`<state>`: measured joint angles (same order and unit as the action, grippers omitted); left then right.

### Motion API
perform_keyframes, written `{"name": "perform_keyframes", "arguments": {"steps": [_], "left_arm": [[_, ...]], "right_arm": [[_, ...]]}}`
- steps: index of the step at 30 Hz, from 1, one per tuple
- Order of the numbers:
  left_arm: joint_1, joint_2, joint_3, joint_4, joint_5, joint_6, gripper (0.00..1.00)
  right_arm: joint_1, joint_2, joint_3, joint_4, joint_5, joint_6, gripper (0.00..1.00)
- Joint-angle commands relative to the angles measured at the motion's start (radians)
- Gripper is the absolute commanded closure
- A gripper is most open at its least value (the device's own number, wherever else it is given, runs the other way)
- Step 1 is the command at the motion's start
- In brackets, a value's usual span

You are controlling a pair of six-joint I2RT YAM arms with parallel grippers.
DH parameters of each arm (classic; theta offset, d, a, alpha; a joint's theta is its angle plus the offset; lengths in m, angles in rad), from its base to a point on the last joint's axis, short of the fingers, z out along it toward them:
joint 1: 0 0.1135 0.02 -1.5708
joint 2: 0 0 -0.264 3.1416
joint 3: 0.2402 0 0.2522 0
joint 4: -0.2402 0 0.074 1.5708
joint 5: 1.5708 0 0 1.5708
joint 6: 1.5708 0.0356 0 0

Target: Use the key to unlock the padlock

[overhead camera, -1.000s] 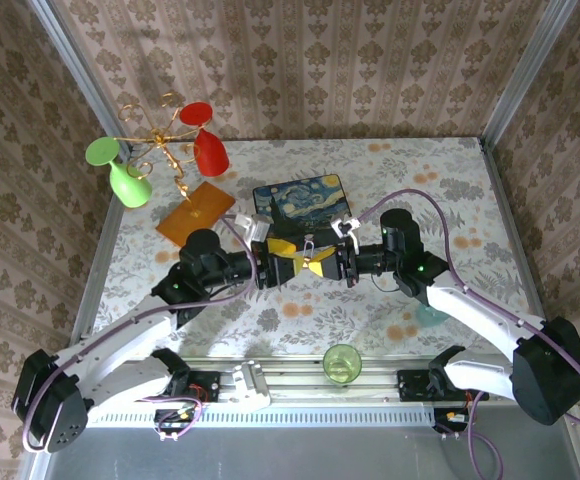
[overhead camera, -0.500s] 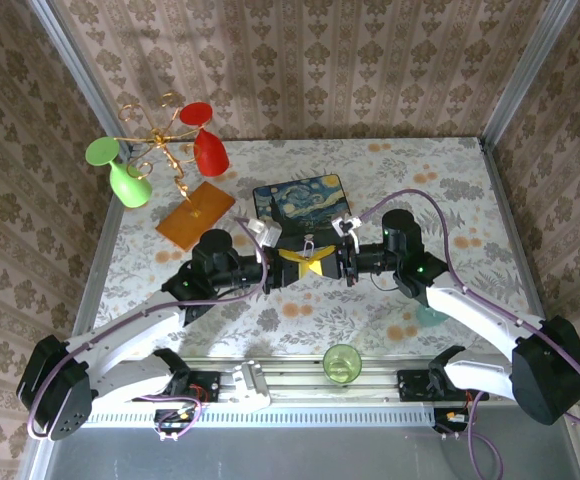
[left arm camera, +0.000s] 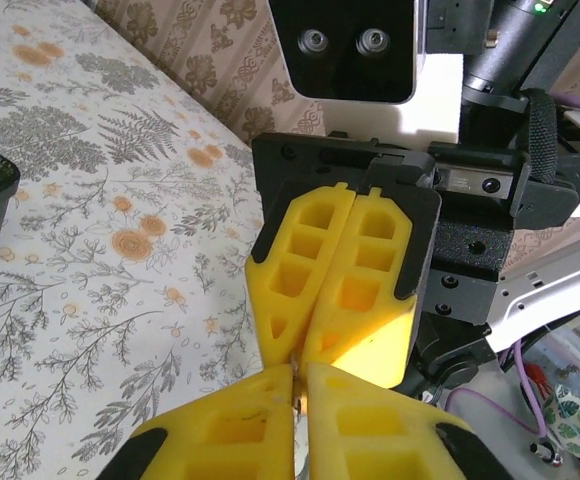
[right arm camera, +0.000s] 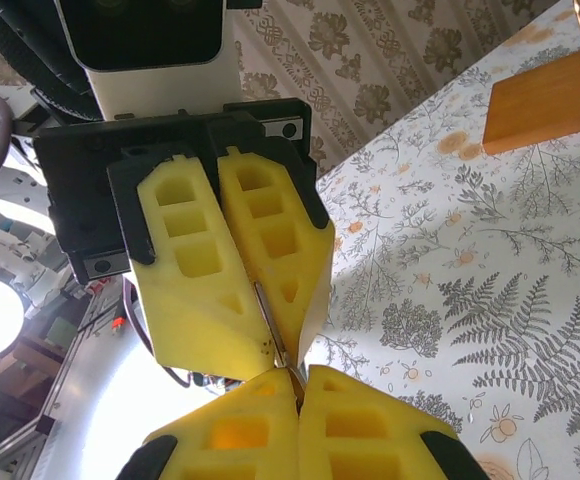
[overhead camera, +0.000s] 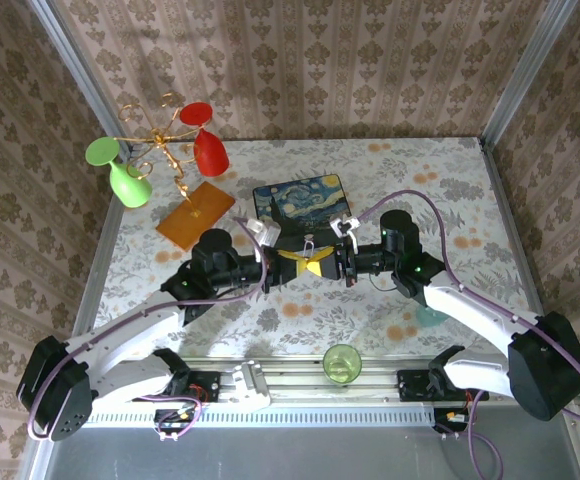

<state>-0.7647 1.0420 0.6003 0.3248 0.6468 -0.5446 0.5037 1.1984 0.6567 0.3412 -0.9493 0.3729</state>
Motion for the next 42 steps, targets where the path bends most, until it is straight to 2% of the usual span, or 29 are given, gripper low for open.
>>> {"name": "perform_keyframes", "arguments": {"steps": [1,5,7,10,13,17,18,19,20,23,25,28,36,42], "left_arm": [[0.008,-0.022,0.021,-0.007,0.011,0.024,0.89],[0.010,-0.022,0.023,-0.006,0.016,0.023,0.88],[0.011,-0.026,0.012,0.023,0.004,0.007,0.75],[0.015,-0.031,0.010,0.027,0.004,0.005,0.90],[0.016,-0.018,0.000,0.071,0.019,-0.018,1.00],[0.016,-0.010,-0.003,0.068,0.025,-0.023,1.00],[0.017,-0.014,-0.005,0.067,0.019,-0.024,1.00],[0.016,-0.020,-0.005,0.068,0.012,-0.025,1.00],[0.015,-0.023,-0.006,0.071,0.005,-0.026,1.00],[0.013,-0.033,-0.019,0.125,0.003,-0.053,1.00],[0.013,-0.030,-0.028,0.170,0.003,-0.073,1.00],[0.013,-0.028,-0.037,0.211,0.004,-0.082,1.00],[0.008,-0.042,-0.049,0.191,0.004,-0.078,1.00],[0.004,-0.066,-0.054,0.199,-0.043,-0.083,1.00]], "right_arm": [[0.002,0.013,-0.003,0.010,0.003,-0.003,0.99],[0.004,0.018,0.007,-0.003,-0.006,-0.005,0.99],[0.004,0.018,0.009,-0.011,-0.002,-0.013,0.99],[0.004,0.020,0.009,-0.007,0.000,-0.012,0.99],[0.004,0.023,0.007,0.012,-0.002,0.000,0.99],[0.004,0.024,0.006,0.008,-0.002,-0.004,0.99],[0.004,0.024,0.002,0.011,0.001,-0.002,0.94],[0.003,0.024,-0.004,0.026,0.007,0.012,0.71],[0.003,0.026,-0.015,0.060,0.013,0.037,0.55],[-0.002,0.043,-0.066,0.282,-0.014,0.172,0.45],[-0.005,0.069,-0.082,0.426,-0.035,0.258,0.45],[-0.005,0.083,-0.088,0.522,-0.045,0.313,0.49],[-0.022,0.011,-0.113,0.501,-0.035,0.309,0.66],[-0.024,0.013,-0.112,0.482,-0.043,0.302,0.68]]}}
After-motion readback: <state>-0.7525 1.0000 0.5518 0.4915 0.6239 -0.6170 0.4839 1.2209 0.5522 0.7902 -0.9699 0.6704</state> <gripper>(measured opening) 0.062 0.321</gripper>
